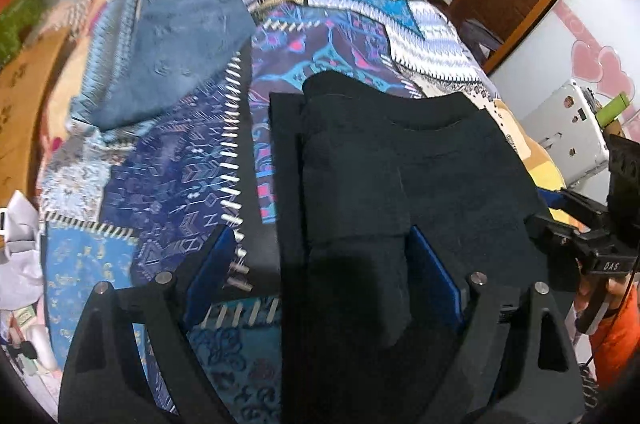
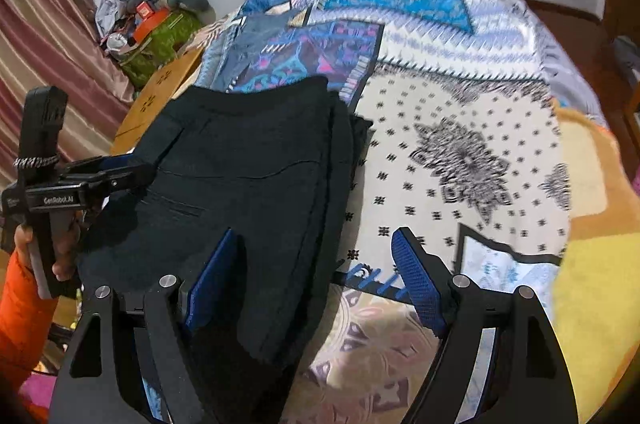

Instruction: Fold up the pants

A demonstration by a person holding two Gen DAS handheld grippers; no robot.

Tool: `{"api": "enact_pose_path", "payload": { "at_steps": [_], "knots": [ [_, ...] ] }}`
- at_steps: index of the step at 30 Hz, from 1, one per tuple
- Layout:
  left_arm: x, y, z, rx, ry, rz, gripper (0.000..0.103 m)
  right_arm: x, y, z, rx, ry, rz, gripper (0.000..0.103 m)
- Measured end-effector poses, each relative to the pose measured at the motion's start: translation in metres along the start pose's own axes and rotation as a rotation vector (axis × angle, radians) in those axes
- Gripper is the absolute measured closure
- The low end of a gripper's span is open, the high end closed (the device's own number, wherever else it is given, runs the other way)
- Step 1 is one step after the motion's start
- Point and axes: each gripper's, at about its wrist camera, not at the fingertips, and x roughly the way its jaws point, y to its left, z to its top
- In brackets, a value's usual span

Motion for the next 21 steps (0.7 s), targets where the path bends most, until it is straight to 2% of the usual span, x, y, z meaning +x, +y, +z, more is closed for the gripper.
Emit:
{"api": "enact_pose_path", "payload": {
  "at_steps": [2,3,8,12,14,18,21],
  "knots": [
    [0.008,0.001,0.006,0.005,0.022,-0.005,0.006,0.004,-0.004,0.003,0.016,0.016,0.034,0.024],
    [0.011,0.001,0.008,0.009,0.029,-0.009,0.006,0.007,-0.005,0.004,0.020,0.023,0.044,0.020],
    [0.025,0.003,0.020,0.008,0.073,-0.065,0.006,0.014,-0.007,0.010,0.013,0.034,0.089,0.017],
    [0.033,0.001,0.026,0.036,0.078,-0.121,0.010,0.021,-0.010,0.016,0.010,0.041,0.122,0.018],
    [0.033,-0.001,0.028,0.043,0.065,-0.146,0.018,0.024,-0.010,0.019,0.013,0.046,0.135,0.020],
    [0.031,-0.003,0.029,0.038,0.048,-0.153,0.029,0.032,-0.006,0.026,0.009,0.065,0.176,0.039],
    [0.027,0.002,0.030,0.005,0.031,-0.160,0.041,0.033,-0.003,0.030,0.018,0.087,0.194,0.053]
  ]
}}
